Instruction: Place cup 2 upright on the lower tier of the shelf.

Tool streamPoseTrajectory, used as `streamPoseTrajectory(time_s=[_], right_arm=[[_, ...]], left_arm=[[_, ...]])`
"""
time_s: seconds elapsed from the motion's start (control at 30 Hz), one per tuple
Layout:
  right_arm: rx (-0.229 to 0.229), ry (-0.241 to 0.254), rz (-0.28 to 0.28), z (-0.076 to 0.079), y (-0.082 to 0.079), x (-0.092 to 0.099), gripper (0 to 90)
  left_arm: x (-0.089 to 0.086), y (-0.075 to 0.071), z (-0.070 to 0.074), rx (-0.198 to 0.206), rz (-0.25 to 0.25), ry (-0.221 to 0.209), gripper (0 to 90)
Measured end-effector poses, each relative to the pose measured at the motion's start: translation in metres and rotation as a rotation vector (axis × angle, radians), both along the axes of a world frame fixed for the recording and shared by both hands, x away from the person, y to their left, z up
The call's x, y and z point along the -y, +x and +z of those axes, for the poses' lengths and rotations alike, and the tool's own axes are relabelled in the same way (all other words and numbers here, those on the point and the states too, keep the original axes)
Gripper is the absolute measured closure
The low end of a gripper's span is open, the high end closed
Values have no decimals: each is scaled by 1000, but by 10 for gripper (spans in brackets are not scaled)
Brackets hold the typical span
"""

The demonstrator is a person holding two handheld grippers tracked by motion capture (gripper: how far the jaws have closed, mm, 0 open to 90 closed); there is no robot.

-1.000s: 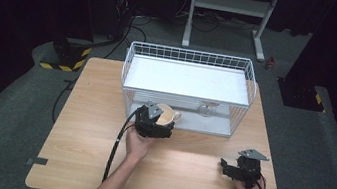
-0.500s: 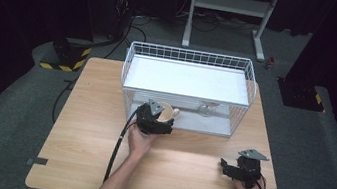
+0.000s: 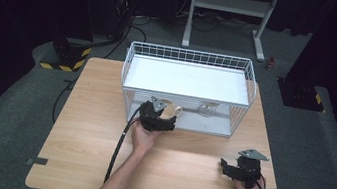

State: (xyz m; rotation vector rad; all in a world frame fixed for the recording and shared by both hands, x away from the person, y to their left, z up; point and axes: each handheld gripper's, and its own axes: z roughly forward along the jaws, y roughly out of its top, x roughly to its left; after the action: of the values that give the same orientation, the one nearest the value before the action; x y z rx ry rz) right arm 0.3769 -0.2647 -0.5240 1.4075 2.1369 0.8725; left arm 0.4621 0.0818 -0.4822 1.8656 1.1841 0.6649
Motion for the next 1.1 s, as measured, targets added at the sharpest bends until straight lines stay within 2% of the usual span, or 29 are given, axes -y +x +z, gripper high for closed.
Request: streamPoseTrajectory(time_s=[0.4,0.5,0.73,0.8,0.83,0.9,1.1], right_arm=[[0,2,-1,0,0,0,146],[0,2,-1,0,0,0,147],[1,0,1,0,0,0,147],[0,1,-1,0,0,0,147],[1,0,1,0,0,0,147],[1,0,1,0,0,0,147],[0,2,-1,0,0,0,147]], left_arm=[[-2,5,-2,17,-3,-9,97],[-2,6,-1,1,-9,-4,96],[-2,7,-2,-5,-3,-17,90],[-2,7,-2,-7,-1,-15,78],[-2,7,-2,-5,-13,-15,34],[-3,7,-3,-8,-18,-22,5],[-7,7,-2,-16,-10,-33,1]])
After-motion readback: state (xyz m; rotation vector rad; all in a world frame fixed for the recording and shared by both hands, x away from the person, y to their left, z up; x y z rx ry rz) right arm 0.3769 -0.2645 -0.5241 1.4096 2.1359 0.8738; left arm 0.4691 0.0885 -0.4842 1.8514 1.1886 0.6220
